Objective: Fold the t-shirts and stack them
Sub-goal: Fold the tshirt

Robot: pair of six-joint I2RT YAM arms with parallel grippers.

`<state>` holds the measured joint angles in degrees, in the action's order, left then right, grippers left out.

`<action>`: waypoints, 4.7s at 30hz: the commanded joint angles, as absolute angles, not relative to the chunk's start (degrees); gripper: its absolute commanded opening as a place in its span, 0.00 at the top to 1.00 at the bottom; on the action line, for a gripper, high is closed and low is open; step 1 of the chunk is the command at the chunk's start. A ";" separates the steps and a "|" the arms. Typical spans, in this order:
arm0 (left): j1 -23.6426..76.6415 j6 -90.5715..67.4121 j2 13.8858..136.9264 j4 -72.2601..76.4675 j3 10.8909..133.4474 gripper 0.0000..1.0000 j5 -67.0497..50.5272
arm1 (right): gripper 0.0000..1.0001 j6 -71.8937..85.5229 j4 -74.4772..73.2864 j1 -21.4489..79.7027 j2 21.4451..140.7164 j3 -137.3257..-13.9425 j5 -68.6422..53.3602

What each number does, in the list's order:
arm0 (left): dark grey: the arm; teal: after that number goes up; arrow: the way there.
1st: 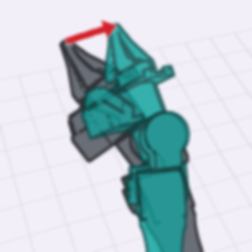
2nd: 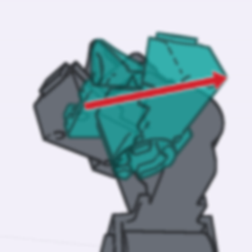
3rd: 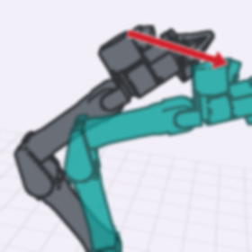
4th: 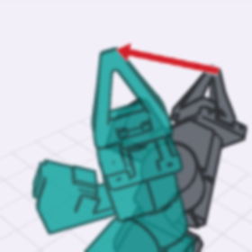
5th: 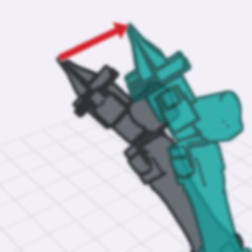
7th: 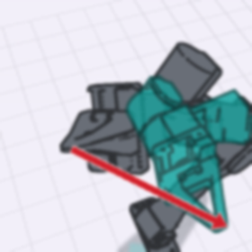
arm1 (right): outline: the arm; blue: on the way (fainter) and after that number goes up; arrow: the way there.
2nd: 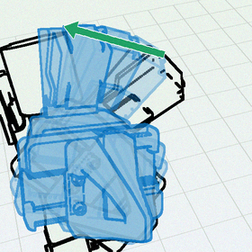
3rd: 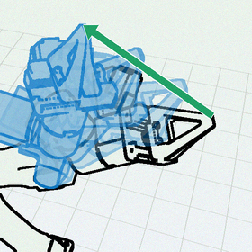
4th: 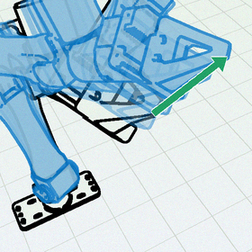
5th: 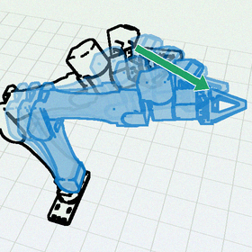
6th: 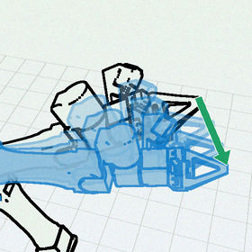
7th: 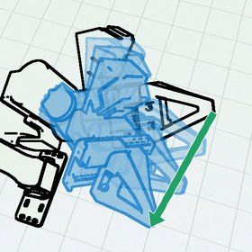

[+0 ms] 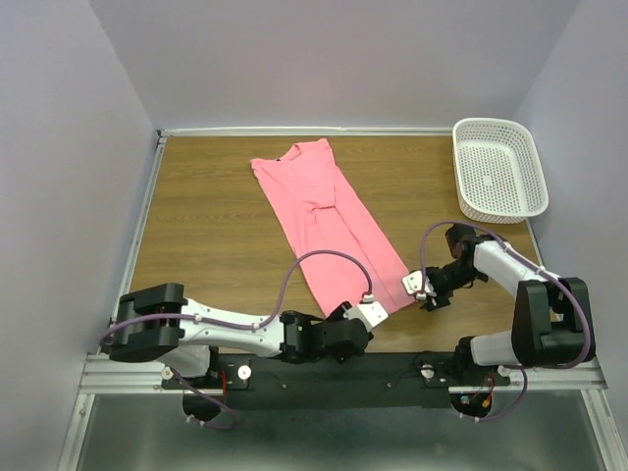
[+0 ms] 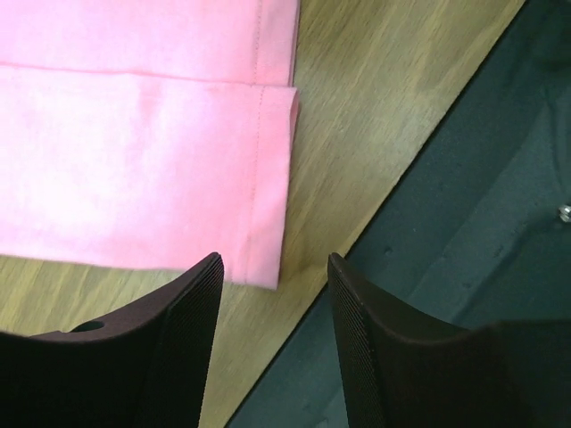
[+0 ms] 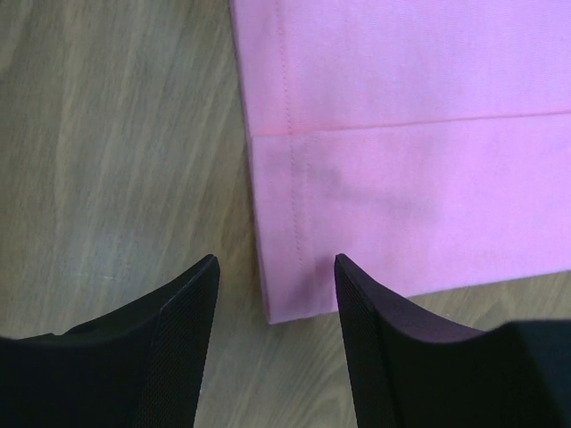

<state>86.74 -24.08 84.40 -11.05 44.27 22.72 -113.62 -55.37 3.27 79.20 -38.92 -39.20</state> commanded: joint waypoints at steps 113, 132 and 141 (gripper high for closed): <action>19.25 -15.73 93.25 8.00 55.99 1.00 -17.14 | 0.99 -30.67 -33.75 16.44 137.64 -127.00 -43.07; 18.81 -17.40 86.76 8.96 52.30 1.00 -21.61 | 0.99 -33.66 -32.61 16.79 128.53 -115.33 -43.51; 26.61 -23.02 72.78 8.88 43.42 1.00 -26.46 | 0.99 -39.72 -31.91 16.79 109.26 -90.55 -42.45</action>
<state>23.24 -19.88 76.18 8.23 46.22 -22.92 -36.32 -32.53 16.45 117.32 -96.86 -43.05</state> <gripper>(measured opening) 0.013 0.009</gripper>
